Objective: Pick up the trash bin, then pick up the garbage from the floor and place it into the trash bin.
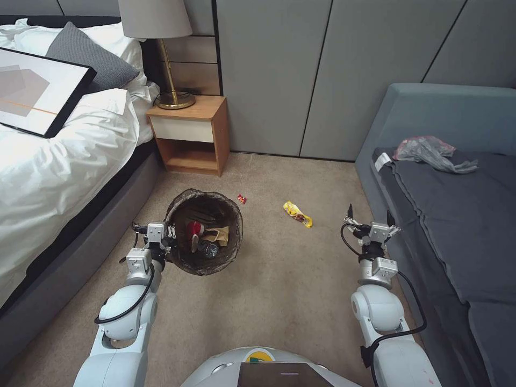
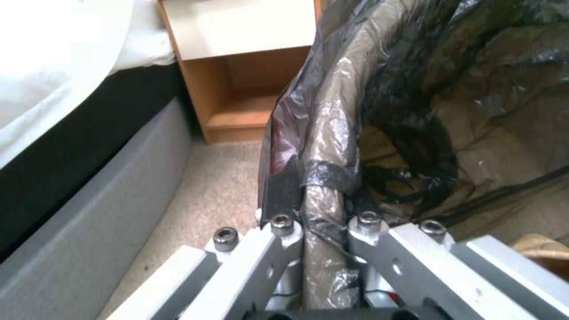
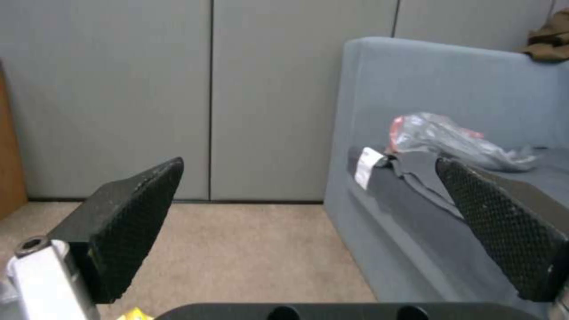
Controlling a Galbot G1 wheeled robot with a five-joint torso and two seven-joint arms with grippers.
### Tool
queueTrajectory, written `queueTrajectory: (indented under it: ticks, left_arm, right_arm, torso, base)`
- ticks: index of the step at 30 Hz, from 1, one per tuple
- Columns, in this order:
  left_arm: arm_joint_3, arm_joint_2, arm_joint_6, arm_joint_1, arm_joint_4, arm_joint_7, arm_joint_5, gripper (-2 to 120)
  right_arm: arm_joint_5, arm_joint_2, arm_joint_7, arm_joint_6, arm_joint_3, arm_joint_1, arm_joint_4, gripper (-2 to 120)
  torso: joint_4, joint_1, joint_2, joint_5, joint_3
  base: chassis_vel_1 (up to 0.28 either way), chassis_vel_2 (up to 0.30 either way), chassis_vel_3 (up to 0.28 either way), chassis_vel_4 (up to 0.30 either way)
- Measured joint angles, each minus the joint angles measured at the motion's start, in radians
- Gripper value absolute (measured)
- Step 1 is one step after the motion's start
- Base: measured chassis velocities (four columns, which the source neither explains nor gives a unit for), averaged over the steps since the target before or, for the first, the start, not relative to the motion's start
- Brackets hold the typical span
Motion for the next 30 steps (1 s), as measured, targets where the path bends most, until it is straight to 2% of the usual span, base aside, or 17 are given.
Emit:
queueTrajectory:
  ticks: [30]
  left_arm:
    - [-0.006, 0.001, 0.0, 0.003, -0.005, 0.001, -0.001, 3]
  right_arm:
    - [0.008, -0.006, 0.002, -0.002, -0.007, 0.007, -0.006, 100]
  torso:
    - [0.0001, 0.0, 0.0, 0.0002, 0.0]
  base:
    - [-0.185, 0.186, 0.189, -0.184]
